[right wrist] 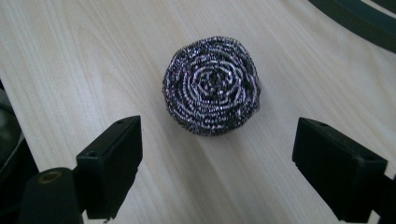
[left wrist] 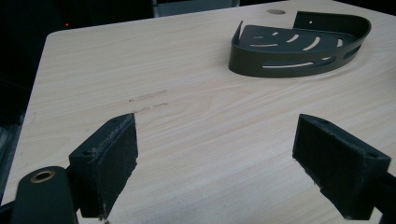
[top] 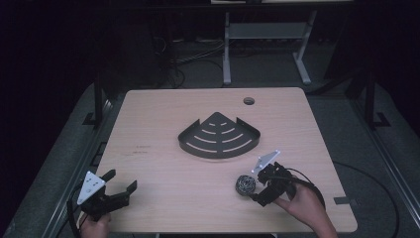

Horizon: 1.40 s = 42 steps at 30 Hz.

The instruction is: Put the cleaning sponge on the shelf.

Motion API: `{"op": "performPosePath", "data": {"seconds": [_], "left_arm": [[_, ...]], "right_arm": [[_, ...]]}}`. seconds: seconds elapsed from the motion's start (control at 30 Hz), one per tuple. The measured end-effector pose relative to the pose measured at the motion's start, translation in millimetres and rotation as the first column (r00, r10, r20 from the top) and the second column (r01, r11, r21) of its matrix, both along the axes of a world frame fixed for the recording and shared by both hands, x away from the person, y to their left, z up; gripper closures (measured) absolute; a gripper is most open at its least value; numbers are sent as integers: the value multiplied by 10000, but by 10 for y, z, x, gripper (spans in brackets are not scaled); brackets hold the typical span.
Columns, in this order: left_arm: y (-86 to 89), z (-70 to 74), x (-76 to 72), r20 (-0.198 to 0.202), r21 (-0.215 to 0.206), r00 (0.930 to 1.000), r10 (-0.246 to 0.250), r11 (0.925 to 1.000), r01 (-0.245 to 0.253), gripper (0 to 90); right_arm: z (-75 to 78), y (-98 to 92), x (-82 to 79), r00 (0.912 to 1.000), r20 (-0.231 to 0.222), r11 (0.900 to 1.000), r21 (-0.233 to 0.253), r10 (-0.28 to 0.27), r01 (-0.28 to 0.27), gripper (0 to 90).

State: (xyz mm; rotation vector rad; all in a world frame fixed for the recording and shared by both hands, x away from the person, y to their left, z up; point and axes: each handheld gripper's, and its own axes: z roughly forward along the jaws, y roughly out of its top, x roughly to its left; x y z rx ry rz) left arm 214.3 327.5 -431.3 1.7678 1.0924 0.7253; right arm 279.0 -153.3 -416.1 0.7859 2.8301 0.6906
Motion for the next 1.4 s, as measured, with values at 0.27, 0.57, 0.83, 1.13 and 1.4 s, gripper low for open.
{"op": "performPosePath", "data": {"seconds": [0.27,0.57,0.83,1.13,1.4], "left_arm": [[-2,3,-2,34,-5,10000,-13,10000,13,133],[0,6,-3,48,-53,10000,-16,10000,16,134],[-4,6,-1,22,-52,10000,-35,10000,35,134],[-4,10,0,33,-80,10000,-51,10000,52,134],[4,14,0,61,-104,10000,-31,9999,32,134]], "right_arm": [[10,127,81,9997,-85,9997,-76,211,-212,156],[-63,237,168,9985,-390,9990,-245,371,-381,157],[-141,308,235,9972,-613,9980,-447,422,-450,161],[-219,356,281,9961,-779,9956,-804,414,-476,209],[-243,367,293,9952,-861,9943,-916,474,-553,253]]}}
